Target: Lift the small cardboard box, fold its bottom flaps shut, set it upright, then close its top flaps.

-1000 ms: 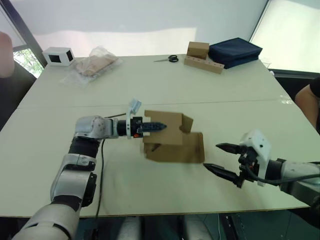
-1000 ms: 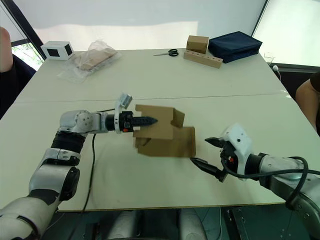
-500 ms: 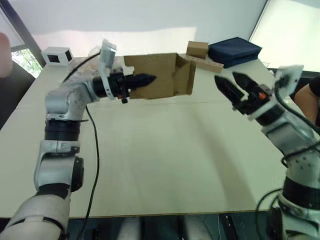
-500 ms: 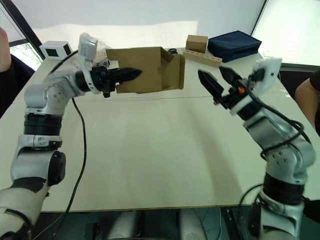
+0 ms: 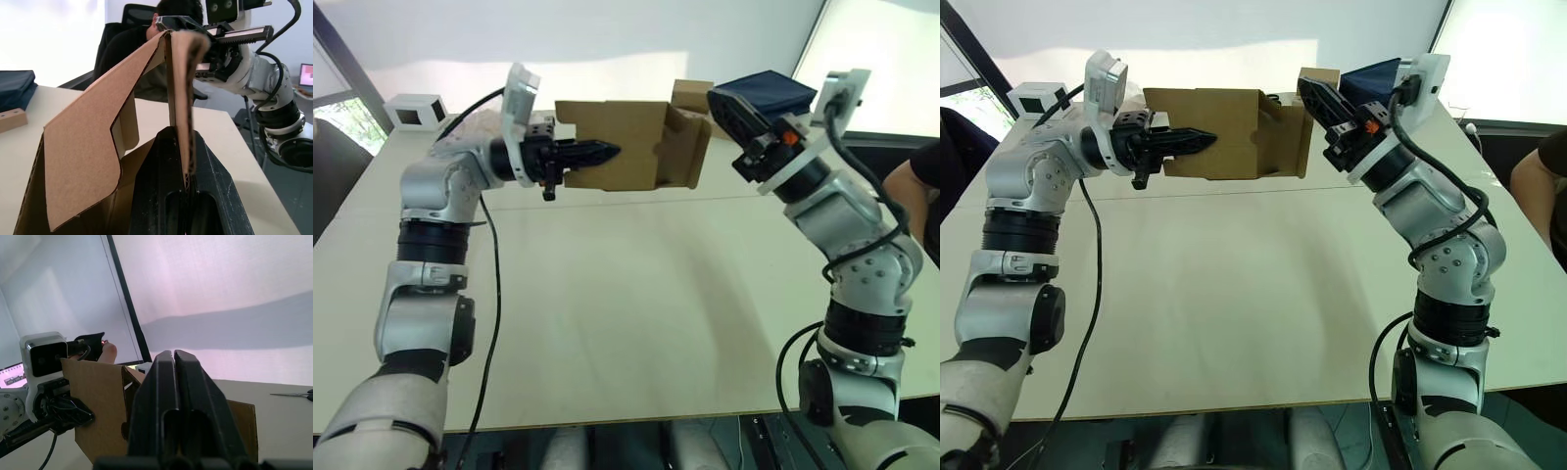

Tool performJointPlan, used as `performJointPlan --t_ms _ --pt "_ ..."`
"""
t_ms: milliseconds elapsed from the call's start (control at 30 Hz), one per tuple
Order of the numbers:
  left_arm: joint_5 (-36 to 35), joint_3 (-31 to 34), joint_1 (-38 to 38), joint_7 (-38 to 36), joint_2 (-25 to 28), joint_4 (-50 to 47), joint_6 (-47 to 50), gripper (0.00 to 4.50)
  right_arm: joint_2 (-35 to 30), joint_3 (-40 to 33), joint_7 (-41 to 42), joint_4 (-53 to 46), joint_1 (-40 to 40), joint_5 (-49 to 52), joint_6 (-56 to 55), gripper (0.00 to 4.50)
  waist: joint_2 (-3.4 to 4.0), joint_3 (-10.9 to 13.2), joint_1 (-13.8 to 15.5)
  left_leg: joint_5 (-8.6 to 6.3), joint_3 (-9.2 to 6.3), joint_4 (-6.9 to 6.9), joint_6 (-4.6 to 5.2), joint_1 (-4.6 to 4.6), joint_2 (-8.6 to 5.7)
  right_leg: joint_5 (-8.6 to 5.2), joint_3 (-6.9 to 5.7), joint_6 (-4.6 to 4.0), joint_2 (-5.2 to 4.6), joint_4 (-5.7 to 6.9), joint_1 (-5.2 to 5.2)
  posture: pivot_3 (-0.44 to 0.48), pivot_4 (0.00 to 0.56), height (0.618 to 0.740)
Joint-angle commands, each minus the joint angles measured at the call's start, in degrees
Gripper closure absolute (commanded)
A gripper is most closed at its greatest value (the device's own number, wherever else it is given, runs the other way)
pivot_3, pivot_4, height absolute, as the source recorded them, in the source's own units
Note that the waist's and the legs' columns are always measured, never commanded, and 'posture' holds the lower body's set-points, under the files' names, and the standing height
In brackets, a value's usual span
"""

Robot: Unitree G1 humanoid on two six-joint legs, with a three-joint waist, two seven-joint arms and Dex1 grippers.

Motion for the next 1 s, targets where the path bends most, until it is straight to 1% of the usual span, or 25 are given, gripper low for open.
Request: performJointPlan --t_ms 33,300,467,700,833,1000 --pt "-1.3 1.1 -1.1 -0.7 0.4 -2.7 -0.3 4.50 0.6 1.1 0.9 -1.1 -0.6 -1.5 -1.8 4.46 0.00 0.0 -0.2 0.00 0.00 -0.01 0.00 0.00 0.00 0.00 0.01 0.00 0.00 0.00 -0.02 0.000 0.150 0.740" --pt "-2.6 2.3 -1.5 0.3 0.0 -2.9 0.6 4.50 2.6 2.2 1.4 -1.0 0.6 -1.5 -2.0 4.46 0.00 0.0 -0.8 0.00 0.00 -0.02 0.00 -0.01 0.00 0.00 0.00 0.00 -0.02 0.00 -0.01 0.000 0.150 0.740" --pt "-3.5 2.8 -1.7 1.3 -0.7 -2.8 1.1 4.50 4.6 4.2 0.8 -1.7 1.0 -2.3 -2.0 4.46 0.00 0.0 -1.3 0.00 -0.01 -0.02 0.00 -0.01 0.00 0.00 0.01 0.00 -0.01 0.00 -0.01 0.000 0.150 0.740" --pt "-4.4 3.0 -1.3 2.6 -1.6 -3.4 1.6 4.50 8.0 6.0 -0.4 -1.7 0.5 -2.8 -2.4 4.46 0.00 0.0 -1.2 0.00 -0.02 -0.04 -0.01 0.00 0.00 0.00 0.01 0.00 -0.02 0.01 -0.03 0.000 0.150 0.740" --pt "-6.3 3.9 -1.0 3.2 -2.3 -4.6 3.7 4.50 9.2 6.6 -0.3 -1.7 0.8 -3.5 -2.7 4.46 0.00 0.0 -1.3 0.00 -0.02 -0.03 -0.01 -0.01 0.00 0.00 0.01 0.00 -0.02 0.01 -0.03 0.000 0.150 0.740" --pt "-7.8 3.6 0.6 2.3 -1.7 -7.6 7.2 4.50 9.5 6.9 0.3 -1.3 1.2 -4.4 -3.1 4.46 0.01 0.0 -1.3 0.00 -0.02 -0.04 0.00 -0.01 0.00 0.00 0.01 0.00 -0.01 0.01 -0.04 0.000 0.150 0.740"
